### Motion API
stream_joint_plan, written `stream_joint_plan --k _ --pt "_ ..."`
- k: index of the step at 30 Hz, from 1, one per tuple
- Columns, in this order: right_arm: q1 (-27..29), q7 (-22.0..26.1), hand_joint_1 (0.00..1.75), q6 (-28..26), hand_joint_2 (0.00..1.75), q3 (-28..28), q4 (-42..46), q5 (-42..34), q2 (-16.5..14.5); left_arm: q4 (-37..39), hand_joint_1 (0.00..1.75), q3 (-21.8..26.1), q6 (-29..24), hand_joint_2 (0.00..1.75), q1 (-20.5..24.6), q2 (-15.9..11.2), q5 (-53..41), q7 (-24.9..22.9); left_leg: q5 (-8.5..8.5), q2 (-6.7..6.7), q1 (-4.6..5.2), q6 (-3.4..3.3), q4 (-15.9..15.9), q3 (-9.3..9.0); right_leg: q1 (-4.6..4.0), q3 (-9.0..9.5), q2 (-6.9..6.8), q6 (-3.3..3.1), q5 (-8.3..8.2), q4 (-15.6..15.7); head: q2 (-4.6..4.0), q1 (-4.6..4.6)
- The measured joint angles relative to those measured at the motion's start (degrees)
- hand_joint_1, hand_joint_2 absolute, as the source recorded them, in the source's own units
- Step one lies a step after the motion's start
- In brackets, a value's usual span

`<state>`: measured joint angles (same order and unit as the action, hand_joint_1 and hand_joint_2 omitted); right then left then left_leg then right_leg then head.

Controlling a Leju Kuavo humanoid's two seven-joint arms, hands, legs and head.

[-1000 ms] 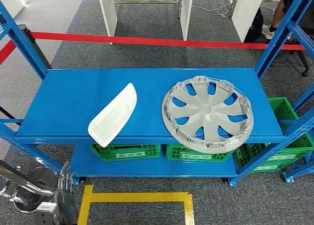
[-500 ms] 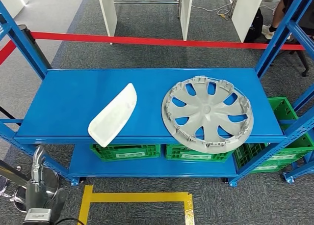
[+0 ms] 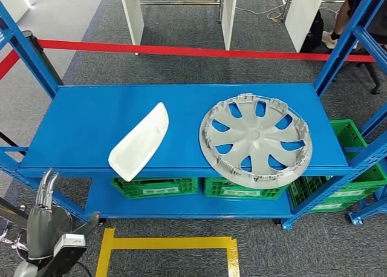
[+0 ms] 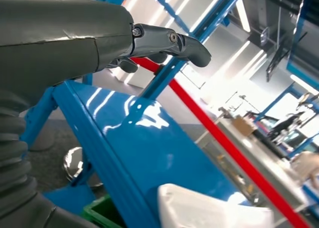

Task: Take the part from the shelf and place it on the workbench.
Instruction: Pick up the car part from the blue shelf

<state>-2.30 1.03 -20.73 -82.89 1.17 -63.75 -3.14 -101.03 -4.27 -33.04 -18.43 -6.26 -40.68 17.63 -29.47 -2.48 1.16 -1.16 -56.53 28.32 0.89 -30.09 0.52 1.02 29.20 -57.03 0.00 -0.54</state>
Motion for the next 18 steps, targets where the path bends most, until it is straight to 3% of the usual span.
stream_joint_plan --k 18 --pt "-0.59 -1.49 0.0 0.77 0.0 -2.47 -0.08 2.21 1.22 14.31 0.0 0.59 -0.95 1.75 7.33 -1.89 -6.75 -2.1 0.0 0.04 0.01 0.0 -0.01 -0.03 0.0 0.0 0.04 0.03 -0.03 0.0 0.0 0.01"
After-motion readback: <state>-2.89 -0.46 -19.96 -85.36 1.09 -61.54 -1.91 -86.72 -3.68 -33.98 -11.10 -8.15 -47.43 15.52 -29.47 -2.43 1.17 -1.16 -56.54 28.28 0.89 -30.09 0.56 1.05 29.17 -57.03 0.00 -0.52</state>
